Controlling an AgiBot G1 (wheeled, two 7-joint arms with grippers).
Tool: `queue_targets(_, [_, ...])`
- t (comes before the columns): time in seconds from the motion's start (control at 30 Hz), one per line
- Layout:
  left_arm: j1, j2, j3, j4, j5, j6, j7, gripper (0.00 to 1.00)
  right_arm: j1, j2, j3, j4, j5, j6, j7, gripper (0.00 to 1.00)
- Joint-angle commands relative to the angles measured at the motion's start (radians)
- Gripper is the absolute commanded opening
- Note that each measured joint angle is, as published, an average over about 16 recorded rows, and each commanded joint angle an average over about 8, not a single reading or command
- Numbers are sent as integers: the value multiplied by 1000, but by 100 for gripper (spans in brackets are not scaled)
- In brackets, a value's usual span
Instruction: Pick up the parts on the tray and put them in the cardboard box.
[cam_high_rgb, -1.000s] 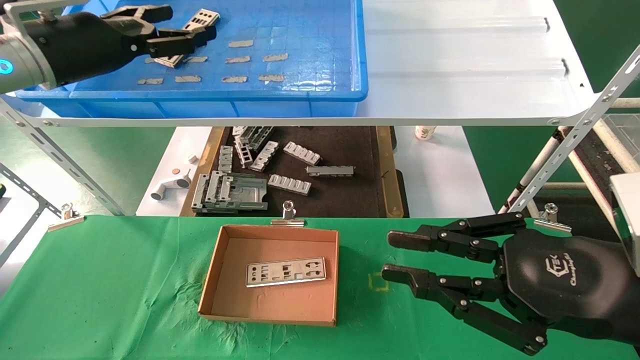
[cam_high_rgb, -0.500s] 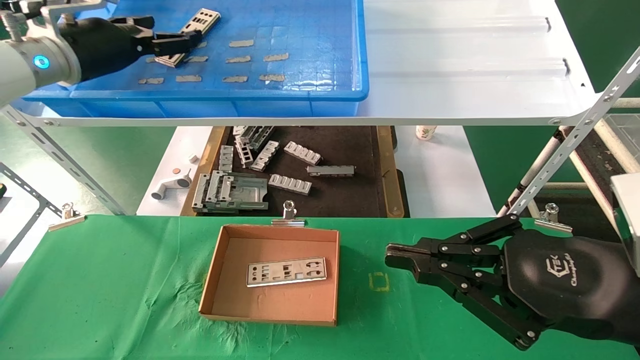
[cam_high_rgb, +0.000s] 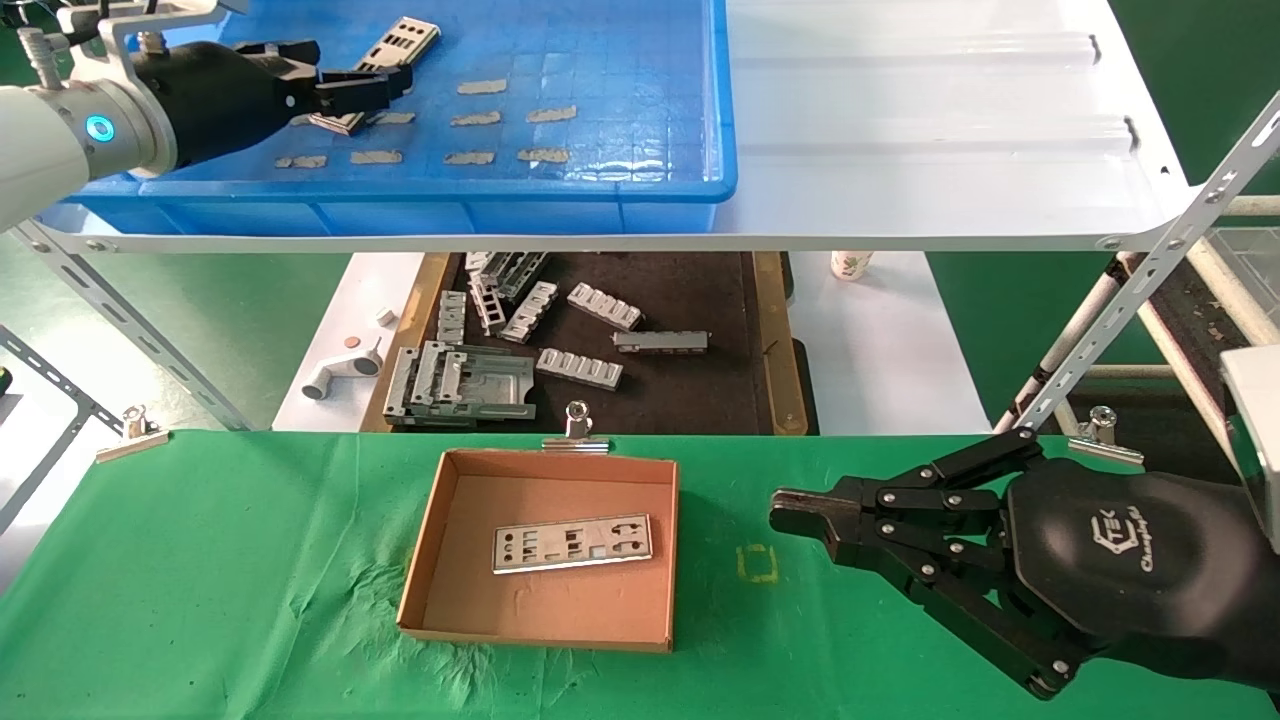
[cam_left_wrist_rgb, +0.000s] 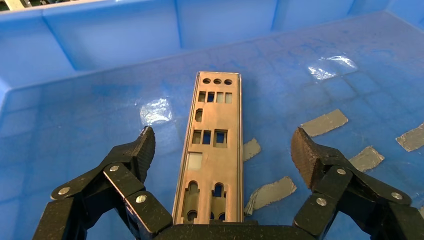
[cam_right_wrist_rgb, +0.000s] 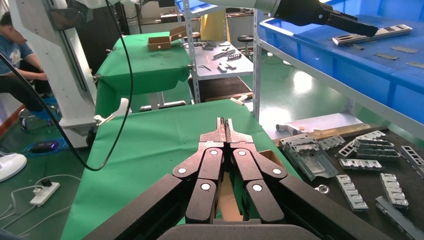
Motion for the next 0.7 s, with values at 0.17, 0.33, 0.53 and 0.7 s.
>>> queue_targets(0.17, [2, 6, -2, 3, -3, -8, -5, 0, 0, 0, 0, 0, 0, 0, 0, 0])
queue_targets(0.33, [4, 8, -2, 4, -3, -14, -8, 0, 0, 0, 0, 0, 0, 0, 0, 0])
queue_targets(0.53, [7, 10, -3, 6, -5, -21, -14, 0, 0, 0, 0, 0, 0, 0, 0, 0])
queue_targets(0.7, [10, 12, -4, 6, -6, -26, -18, 0, 0, 0, 0, 0, 0, 0, 0, 0])
